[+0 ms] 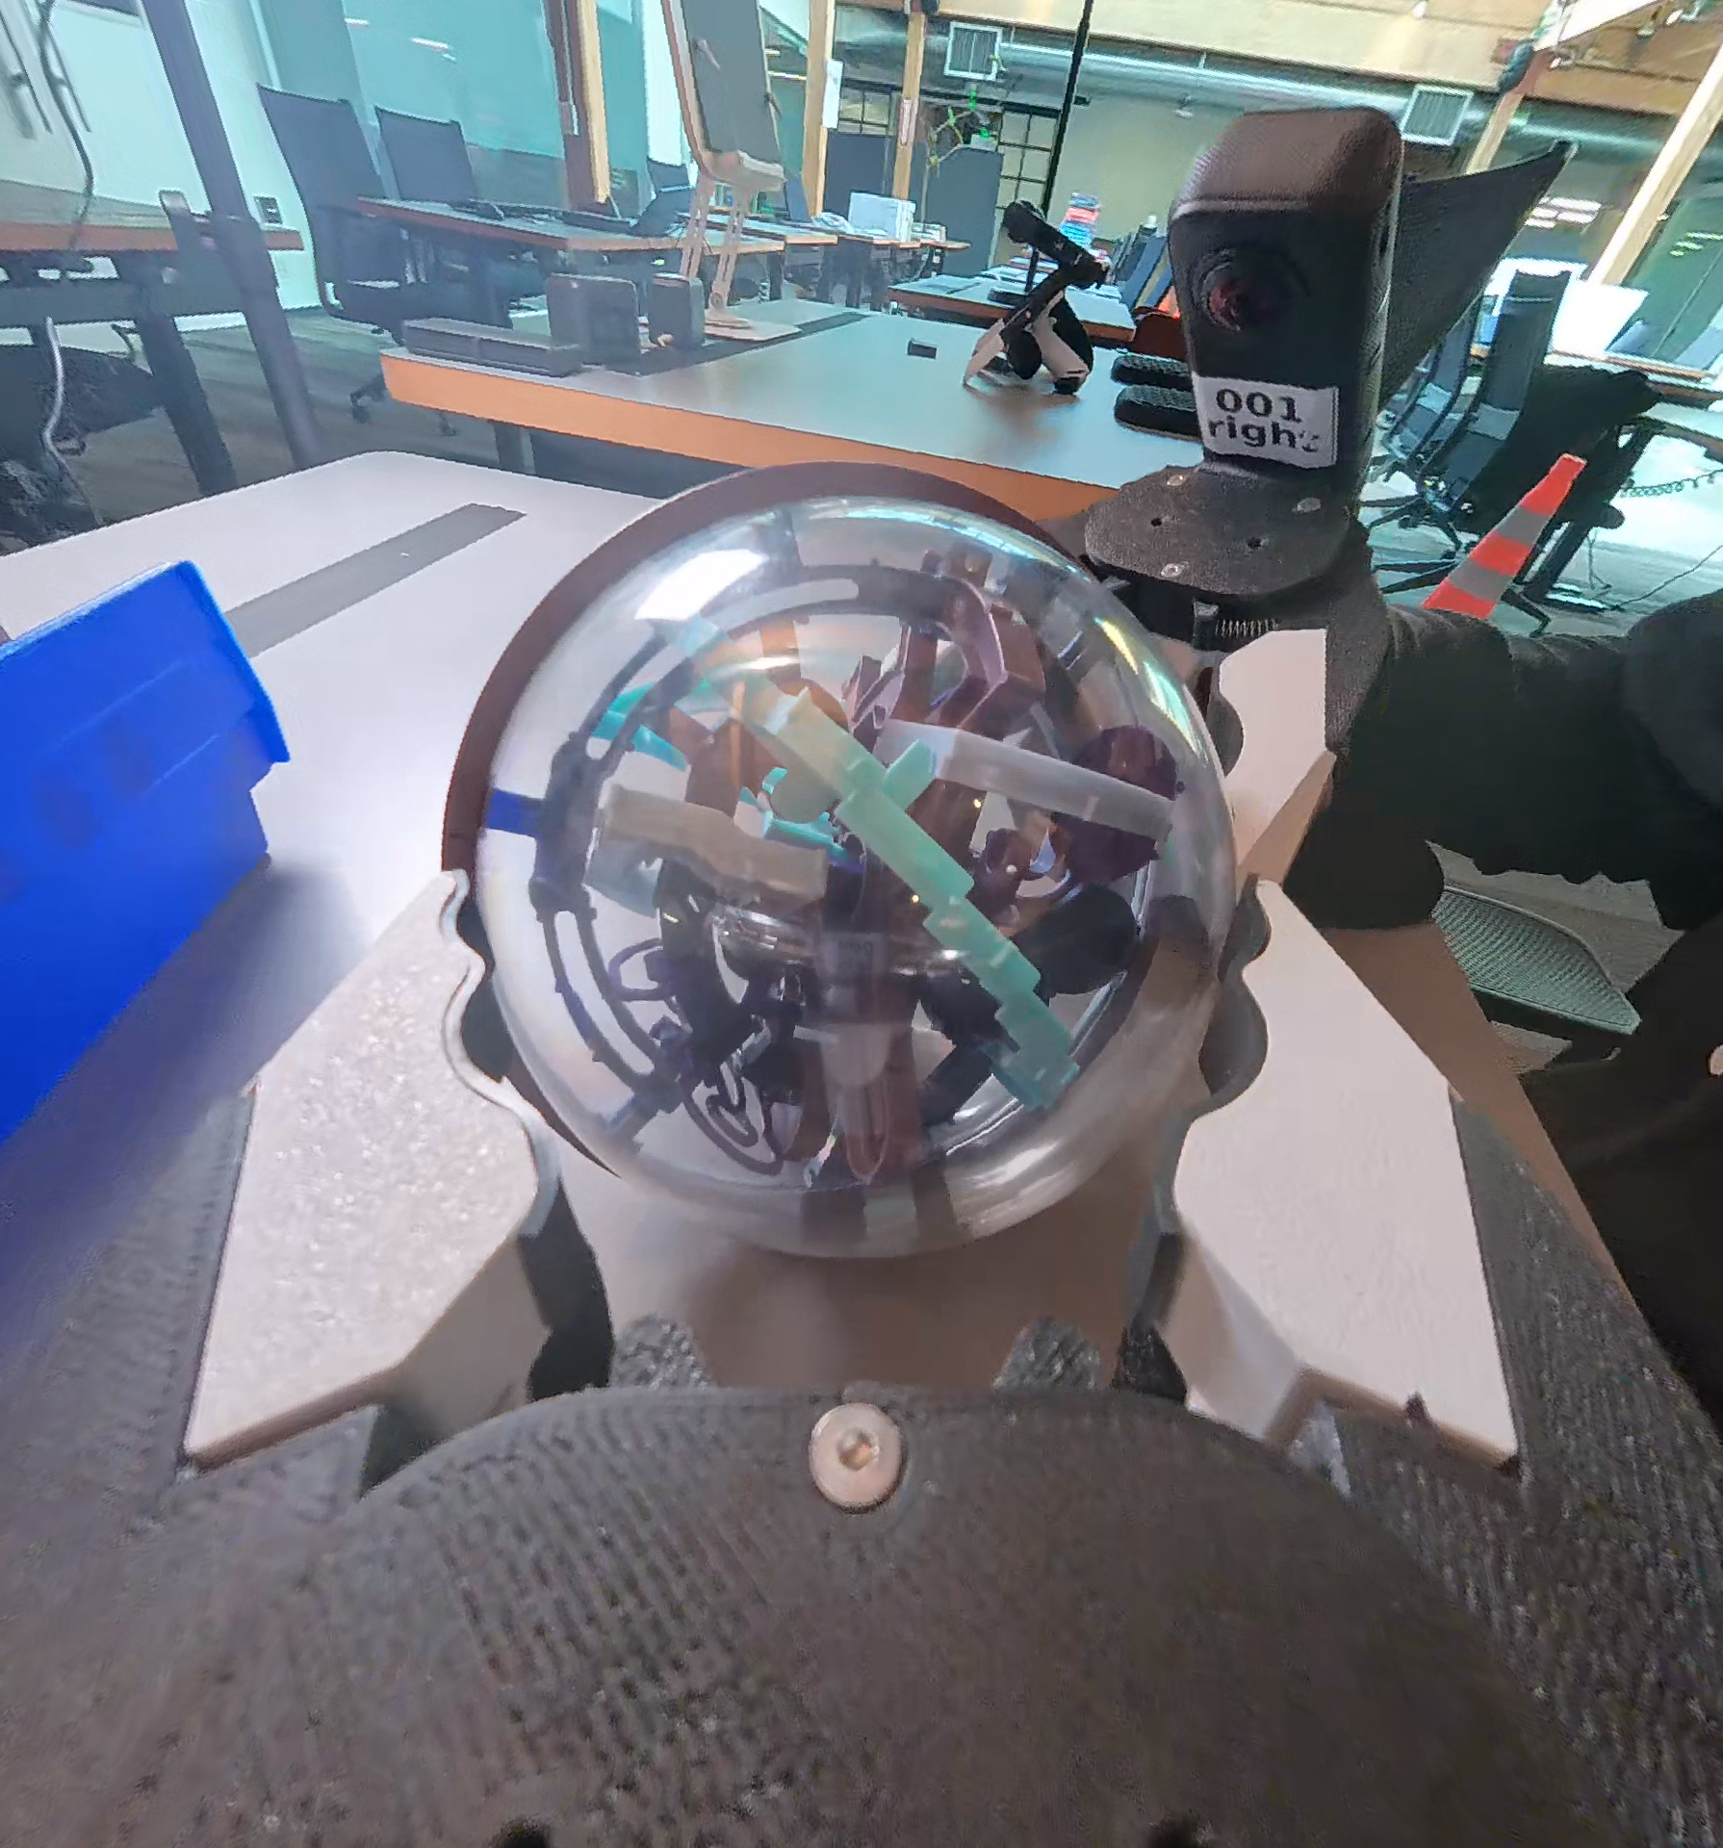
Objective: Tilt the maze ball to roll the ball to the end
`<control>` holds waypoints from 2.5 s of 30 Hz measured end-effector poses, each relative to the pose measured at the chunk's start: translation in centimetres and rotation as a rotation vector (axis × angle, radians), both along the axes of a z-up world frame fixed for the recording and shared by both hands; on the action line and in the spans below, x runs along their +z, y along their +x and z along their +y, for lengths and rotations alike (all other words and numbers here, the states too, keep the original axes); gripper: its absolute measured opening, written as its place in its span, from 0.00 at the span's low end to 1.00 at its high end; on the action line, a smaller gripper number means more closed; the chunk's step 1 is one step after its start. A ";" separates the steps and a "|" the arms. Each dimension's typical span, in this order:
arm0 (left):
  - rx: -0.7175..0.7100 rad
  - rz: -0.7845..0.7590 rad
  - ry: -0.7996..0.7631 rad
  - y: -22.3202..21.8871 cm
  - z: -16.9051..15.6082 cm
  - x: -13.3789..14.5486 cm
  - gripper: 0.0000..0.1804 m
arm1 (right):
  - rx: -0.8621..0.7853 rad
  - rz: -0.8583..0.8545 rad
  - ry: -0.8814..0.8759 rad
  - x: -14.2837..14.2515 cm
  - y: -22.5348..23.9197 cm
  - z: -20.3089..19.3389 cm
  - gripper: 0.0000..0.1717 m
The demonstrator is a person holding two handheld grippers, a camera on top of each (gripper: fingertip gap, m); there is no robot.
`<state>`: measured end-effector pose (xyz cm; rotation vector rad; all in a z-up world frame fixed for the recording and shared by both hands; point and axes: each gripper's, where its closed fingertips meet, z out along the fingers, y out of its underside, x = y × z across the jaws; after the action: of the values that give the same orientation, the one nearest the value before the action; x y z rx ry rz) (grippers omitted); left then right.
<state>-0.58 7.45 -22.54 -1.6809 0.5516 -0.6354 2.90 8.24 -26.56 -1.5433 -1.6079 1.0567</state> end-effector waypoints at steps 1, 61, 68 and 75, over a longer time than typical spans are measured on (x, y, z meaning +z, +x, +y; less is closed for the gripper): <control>0.007 0.009 0.007 0.1 -0.1 0.0 0.78 | 0.009 -0.011 0.017 0.0 0.1 0.0 0.78; -0.001 0.041 -0.112 -0.3 -1.7 -1.8 0.80 | 0.175 0.088 0.066 2.4 0.1 -0.5 0.73; -0.056 0.087 -0.128 -0.6 -2.2 -3.2 0.80 | 0.162 0.130 0.166 3.1 -0.2 -0.9 0.73; -0.020 0.049 -0.028 -2.1 -2.6 0.1 0.78 | 0.167 0.157 0.182 3.4 -0.5 -1.5 0.71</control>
<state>-2.67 4.82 -22.49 -1.7229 0.5976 -0.6201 2.42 6.78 -23.17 -1.1945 -1.6947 1.0587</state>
